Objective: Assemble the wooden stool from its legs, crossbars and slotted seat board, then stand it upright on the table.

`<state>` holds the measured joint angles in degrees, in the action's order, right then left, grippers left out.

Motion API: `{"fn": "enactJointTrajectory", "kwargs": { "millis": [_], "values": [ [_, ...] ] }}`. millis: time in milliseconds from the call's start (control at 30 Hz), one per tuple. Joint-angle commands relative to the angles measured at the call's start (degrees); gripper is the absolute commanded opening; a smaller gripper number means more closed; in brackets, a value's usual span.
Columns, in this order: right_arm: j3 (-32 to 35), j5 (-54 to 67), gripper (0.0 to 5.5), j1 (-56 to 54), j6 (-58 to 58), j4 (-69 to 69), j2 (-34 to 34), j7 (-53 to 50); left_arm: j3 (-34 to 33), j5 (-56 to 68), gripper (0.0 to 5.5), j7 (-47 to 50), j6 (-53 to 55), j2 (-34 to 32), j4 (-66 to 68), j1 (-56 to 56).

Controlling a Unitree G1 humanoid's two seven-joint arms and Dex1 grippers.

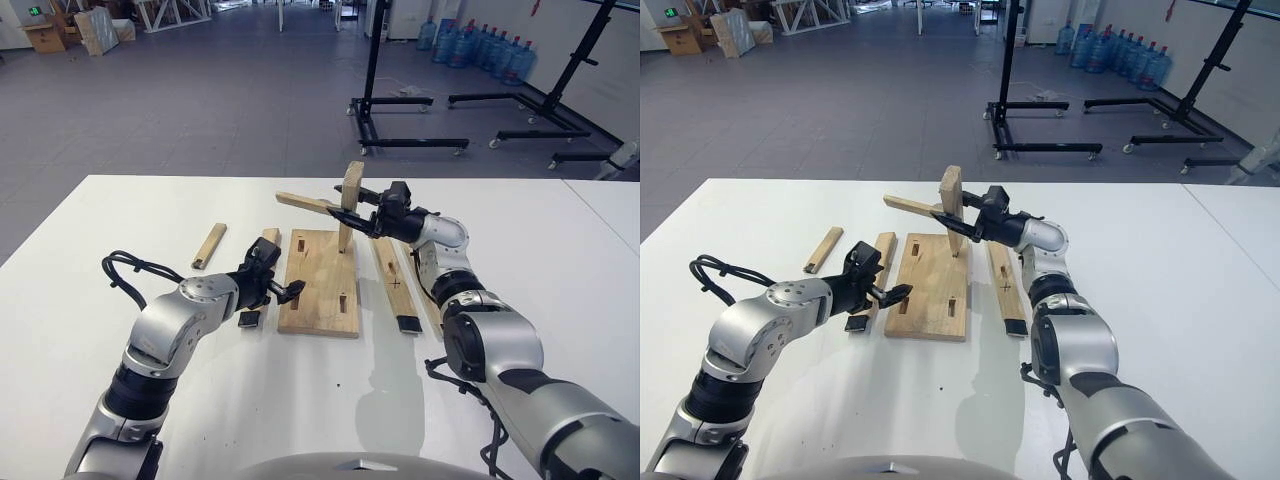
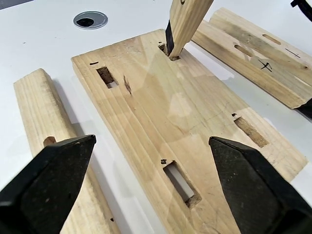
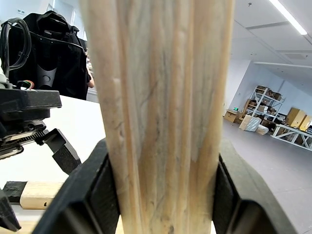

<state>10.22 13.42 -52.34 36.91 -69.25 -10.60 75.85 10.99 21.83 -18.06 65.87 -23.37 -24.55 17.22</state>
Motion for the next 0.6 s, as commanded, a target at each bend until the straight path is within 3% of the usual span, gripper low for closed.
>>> {"fn": "enactJointTrajectory", "kwargs": {
  "millis": [33, 467, 600],
  "values": [
    [0.1, 0.1, 2.06, 0.1, -1.2, -0.7, 0.6, 0.8, 0.2, -0.7, 4.27, -0.1, -0.6, 0.0, -0.2, -0.7],
    [-0.9, 0.5, 2.06, 2.9, -15.4, -0.1, -3.4, 9.8, 0.0, -1.1, 4.27, -0.1, -0.9, 0.3, -0.3, -0.9],
    [-4.9, -3.7, 2.06, 2.7, -19.9, -0.8, -4.5, 6.1, -0.1, -1.2, 4.27, 0.0, -1.0, 0.4, -0.2, -0.9]
  ]
}}
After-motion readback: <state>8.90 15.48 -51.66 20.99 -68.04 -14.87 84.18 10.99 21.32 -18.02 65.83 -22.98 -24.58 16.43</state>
